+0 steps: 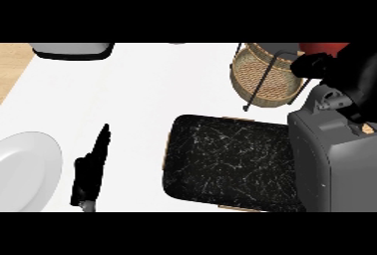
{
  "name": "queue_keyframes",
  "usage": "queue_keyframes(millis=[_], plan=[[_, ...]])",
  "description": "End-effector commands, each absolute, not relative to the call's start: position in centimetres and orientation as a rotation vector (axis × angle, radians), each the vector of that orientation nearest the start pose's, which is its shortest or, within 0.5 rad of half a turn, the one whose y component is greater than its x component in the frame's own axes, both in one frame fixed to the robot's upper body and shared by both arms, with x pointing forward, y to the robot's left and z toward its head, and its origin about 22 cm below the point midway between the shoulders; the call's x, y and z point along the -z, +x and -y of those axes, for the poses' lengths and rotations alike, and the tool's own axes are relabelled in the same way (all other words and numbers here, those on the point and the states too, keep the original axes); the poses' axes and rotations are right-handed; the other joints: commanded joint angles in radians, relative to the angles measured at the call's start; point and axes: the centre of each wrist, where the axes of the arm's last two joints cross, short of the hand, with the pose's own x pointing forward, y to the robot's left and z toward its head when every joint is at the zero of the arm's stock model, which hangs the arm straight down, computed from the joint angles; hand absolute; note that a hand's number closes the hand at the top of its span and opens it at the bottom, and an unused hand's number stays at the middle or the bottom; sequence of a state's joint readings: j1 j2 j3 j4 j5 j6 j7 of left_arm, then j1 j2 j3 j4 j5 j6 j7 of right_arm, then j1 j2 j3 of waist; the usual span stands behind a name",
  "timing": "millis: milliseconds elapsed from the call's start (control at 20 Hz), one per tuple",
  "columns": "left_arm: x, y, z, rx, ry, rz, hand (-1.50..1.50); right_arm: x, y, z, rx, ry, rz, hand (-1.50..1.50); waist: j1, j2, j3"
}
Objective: Pick the bell pepper from the tray and place it in the tiered basket
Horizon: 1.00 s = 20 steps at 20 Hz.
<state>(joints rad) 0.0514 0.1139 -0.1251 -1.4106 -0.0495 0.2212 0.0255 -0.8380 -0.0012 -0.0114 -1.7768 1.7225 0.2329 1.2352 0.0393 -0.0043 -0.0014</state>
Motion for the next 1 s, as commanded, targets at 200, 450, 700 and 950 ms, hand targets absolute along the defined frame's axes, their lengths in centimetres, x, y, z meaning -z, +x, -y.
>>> queue_keyframes(millis=[200,450,700,950], plan=[[5.0,22.5,-23.3,0.046,0.236,1.300,0.00,-30.5,34.6,12.8,0.209,-1.595,0.790,1.50,-0.009,0.010,0.000],[6.4,20.5,-23.8,0.039,0.220,1.301,0.00,-29.8,37.7,14.2,0.125,-1.558,0.766,1.50,-0.012,0.010,0.000],[6.1,20.9,-24.0,0.036,0.245,1.314,0.00,-28.0,40.4,15.5,0.135,-1.527,0.739,1.50,-0.013,0.012,0.001],[6.7,20.7,-23.1,0.051,0.243,1.306,0.00,-24.7,41.6,15.5,0.162,-1.516,0.687,1.50,-0.014,0.012,0.001]])
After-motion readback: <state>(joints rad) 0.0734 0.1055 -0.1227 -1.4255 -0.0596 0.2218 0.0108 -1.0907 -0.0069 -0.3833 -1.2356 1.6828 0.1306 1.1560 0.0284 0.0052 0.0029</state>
